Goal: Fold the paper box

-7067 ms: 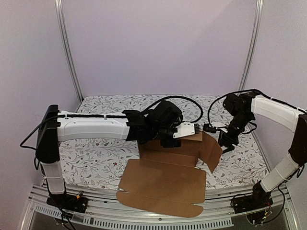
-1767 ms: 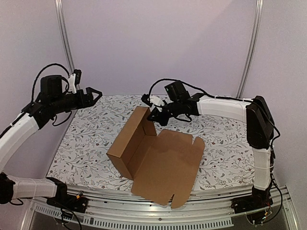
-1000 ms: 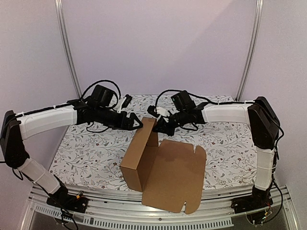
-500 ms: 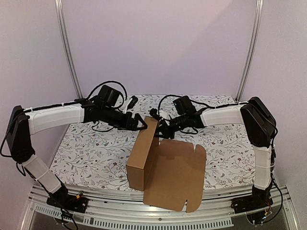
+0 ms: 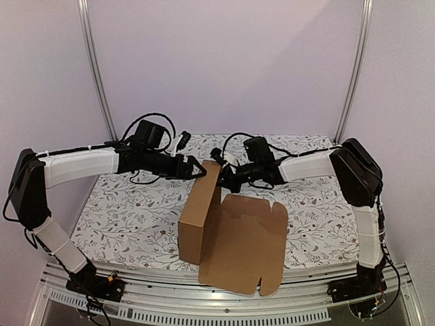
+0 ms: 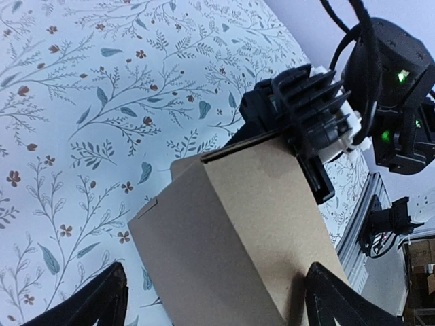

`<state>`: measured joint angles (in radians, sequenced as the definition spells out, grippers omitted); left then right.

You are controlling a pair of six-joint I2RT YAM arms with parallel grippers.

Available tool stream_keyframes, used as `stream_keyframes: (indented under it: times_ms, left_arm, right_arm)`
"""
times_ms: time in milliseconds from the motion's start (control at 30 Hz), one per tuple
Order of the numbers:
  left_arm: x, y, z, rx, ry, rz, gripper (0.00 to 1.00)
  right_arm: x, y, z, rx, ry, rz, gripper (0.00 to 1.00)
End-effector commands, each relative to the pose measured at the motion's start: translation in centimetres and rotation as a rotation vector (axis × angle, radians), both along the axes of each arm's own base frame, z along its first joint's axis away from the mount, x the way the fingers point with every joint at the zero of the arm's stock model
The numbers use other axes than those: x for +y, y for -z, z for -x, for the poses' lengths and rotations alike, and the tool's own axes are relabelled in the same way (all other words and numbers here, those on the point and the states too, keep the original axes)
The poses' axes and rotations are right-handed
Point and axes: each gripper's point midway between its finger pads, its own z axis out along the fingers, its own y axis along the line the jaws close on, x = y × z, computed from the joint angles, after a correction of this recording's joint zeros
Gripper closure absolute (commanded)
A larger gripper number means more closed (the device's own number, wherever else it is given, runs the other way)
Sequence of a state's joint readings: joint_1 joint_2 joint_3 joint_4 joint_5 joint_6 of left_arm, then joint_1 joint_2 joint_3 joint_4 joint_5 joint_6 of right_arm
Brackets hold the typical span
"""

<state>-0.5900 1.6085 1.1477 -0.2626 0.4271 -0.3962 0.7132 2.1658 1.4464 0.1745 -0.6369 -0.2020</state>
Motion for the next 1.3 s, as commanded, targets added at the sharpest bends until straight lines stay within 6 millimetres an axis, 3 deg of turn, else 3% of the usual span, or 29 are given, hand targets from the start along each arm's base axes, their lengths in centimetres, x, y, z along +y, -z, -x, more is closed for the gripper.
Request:
stream_keyframes:
  times_ms: [0, 100, 200, 267, 333, 433, 500, 667, 800, 900, 1033, 1200, 1267]
  left_arm:
    - [0.9, 0.1, 0.2, -0.018, -0.02, 0.055, 0.09]
    - [3.5, -2.5, -0.8, -0.139, -0.1, 0.104, 0.07]
    - [8.6, -3.9, -2.9, -0.286, -0.279, 0.119, 0.04]
    - [11.6, -2.8, -4.1, -0.305, -0.4, 0.133, 0.04]
    - [12.9, 0.1, -5.0, -0.26, -0.46, 0.066, 0.05]
    - [12.0, 4.3, -6.3, -0.156, -0.445, -0.038, 0.1]
    - [10.5, 6.1, -7.1, -0.123, -0.408, -0.067, 0.1]
    - [4.6, 10.0, -6.7, -0.047, -0.268, -0.093, 0.12]
    - [-0.8, 9.7, -5.5, -0.021, -0.156, -0.018, 0.15]
    - [-3.1, 8.4, -4.9, -0.011, -0.125, -0.002, 0.17]
    - [-3.7, 6.9, -4.3, 0.001, -0.164, 0.022, 0.17]
    - [-1.7, 6.0, -4.3, 0.039, -0.301, 0.03, 0.15]
    - [-0.1, 6.3, -4.6, 0.016, -0.359, -0.033, 0.14]
  right_arm:
    - [-1.0, 3.8, -1.4, 0.097, 0.145, 0.067, 0.97]
    - [-1.0, 3.3, -1.0, 0.103, 0.129, 0.062, 0.97]
    - [-1.1, 2.2, -0.2, 0.095, 0.096, 0.054, 0.97]
    - [-1.1, 1.6, 0.0, 0.093, 0.086, 0.054, 0.97]
    - [-1.1, 1.1, 0.1, 0.091, 0.079, 0.052, 0.97]
    - [-1.0, 0.8, 0.1, 0.097, 0.076, 0.051, 0.97]
    - [-0.9, 0.9, 0.0, 0.108, 0.082, 0.053, 0.97]
    - [-0.8, 1.2, -0.5, 0.145, 0.113, 0.053, 0.97]
    - [-1.5, 2.2, -2.7, 0.149, 0.255, 0.105, 0.98]
    - [-2.2, 2.7, -4.3, 0.164, 0.361, 0.149, 0.99]
    - [-2.7, 2.8, -4.6, 0.167, 0.397, 0.182, 0.98]
    - [-2.5, 2.9, -4.3, 0.182, 0.379, 0.184, 0.97]
    - [-2.2, 2.7, -3.5, 0.203, 0.342, 0.174, 0.96]
